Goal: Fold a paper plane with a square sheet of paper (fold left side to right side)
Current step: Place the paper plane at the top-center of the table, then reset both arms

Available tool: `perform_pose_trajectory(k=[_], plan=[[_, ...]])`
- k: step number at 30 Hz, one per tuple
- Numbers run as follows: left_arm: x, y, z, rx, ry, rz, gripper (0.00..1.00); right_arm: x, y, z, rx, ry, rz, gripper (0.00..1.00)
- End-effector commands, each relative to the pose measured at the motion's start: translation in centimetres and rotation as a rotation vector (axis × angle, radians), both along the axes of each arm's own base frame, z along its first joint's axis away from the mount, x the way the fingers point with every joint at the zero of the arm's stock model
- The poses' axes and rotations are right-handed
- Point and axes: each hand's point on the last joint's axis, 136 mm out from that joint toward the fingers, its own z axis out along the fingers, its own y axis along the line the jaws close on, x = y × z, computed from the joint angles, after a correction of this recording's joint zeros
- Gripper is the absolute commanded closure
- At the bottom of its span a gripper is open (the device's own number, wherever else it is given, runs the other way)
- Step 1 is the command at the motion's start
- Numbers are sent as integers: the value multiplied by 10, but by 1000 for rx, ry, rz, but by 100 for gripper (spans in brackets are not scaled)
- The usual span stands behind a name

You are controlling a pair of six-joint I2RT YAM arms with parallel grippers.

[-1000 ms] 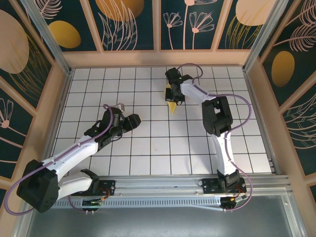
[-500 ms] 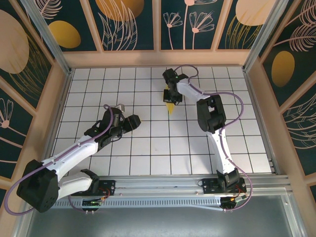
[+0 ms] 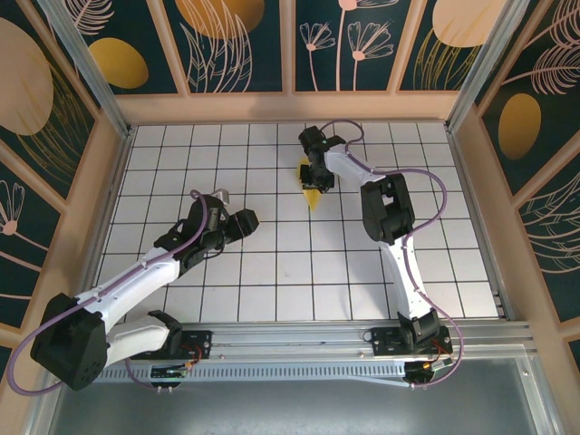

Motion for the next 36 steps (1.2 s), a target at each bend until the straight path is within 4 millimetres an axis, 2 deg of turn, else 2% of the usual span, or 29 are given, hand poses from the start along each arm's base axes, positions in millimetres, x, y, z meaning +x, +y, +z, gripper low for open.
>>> perform_pose_trajectory(k=[1, 22, 26, 27, 32, 36], plan=[[6, -1, 13, 8, -27, -4, 32, -8, -8, 4, -27, 22, 10, 74], [27, 4, 38, 17, -83, 9, 20, -16, -2, 54, -34, -45, 60, 68], [30, 9, 43, 16, -95, 26, 15, -25, -1, 72, -32, -52, 77, 67], [32, 12, 44, 18, -97, 38, 13, -26, -4, 78, -54, -66, 75, 62], [43, 40, 54, 48, -134, 132, 6, -41, -20, 123, -83, -163, 83, 57], [53, 87, 70, 134, -211, 297, 1, -57, -43, 162, -43, -299, 66, 51]])
